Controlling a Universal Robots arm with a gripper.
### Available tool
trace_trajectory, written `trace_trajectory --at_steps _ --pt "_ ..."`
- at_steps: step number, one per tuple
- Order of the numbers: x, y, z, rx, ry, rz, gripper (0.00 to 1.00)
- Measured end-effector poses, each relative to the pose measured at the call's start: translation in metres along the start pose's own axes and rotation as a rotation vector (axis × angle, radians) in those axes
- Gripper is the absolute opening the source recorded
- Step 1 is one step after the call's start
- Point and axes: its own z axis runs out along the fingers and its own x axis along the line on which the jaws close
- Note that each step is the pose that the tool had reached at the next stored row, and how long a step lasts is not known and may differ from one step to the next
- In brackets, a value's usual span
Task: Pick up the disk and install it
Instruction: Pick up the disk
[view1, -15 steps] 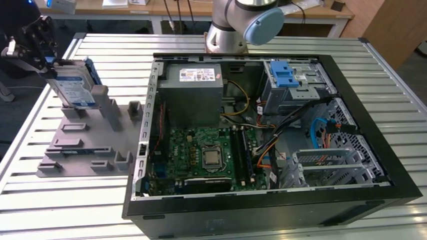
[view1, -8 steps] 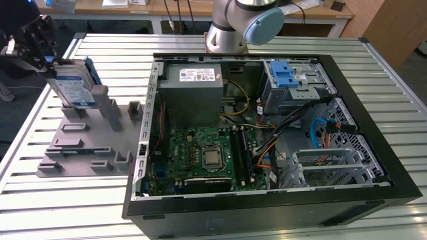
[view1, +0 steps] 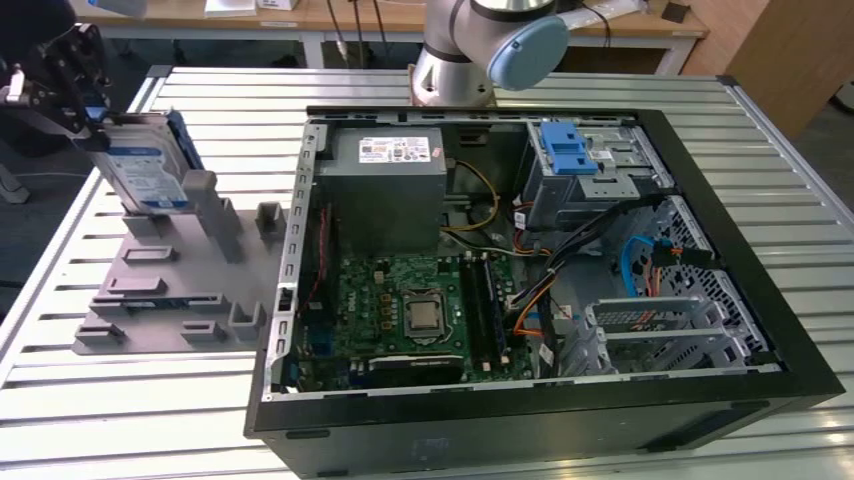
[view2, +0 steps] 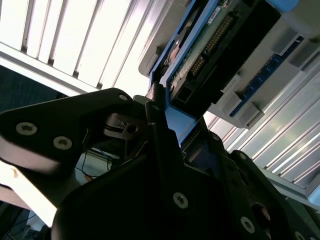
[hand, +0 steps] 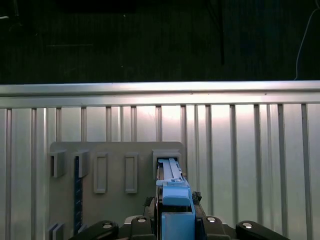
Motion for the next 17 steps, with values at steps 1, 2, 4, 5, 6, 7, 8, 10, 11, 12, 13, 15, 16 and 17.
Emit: trace_trajectory --at_steps 1,2,4,5,6,7,8,10,11,12,13,15,16,17 --pt "0.0 0.0 -0.001 0.0001 0.0 0.0 0.36" --pt "-0.0001 0.0001 -0.0021 0.0 0.0 0.0 0.36" --pt "-0.0001 0.0001 -0.0045 0.0 0.0 0.0 0.36" --pt "-0.0001 0.0002 -0.0057 0.0 0.0 0.0 0.36" --pt "-0.0002 0.0002 -0.0069 0.0 0.0 0.0 0.36" --pt "-0.0002 0.0002 -0.008 0.0 0.0 0.0 0.36" --pt "-0.0002 0.0003 -0.0091 0.0001 0.0 0.0 0.36" --pt "-0.0003 0.0003 -0.0113 0.0001 -0.0001 0.0 0.36" --pt "-0.0003 0.0003 -0.0123 0.0001 0.0 0.0 0.36" --pt "-0.0003 0.0003 -0.0133 0.0 0.0 0.0 0.36" --pt "-0.0004 0.0004 -0.0142 0.0001 0.0 0.0 0.36" --pt "-0.0004 0.0005 -0.0167 0.0001 -0.0001 0.0 0.36" --pt "-0.0005 0.0005 -0.0182 0.0 0.0 0.0 0.36" --pt "-0.0005 0.0005 -0.0198 0.0001 0.0 0.0 0.36"
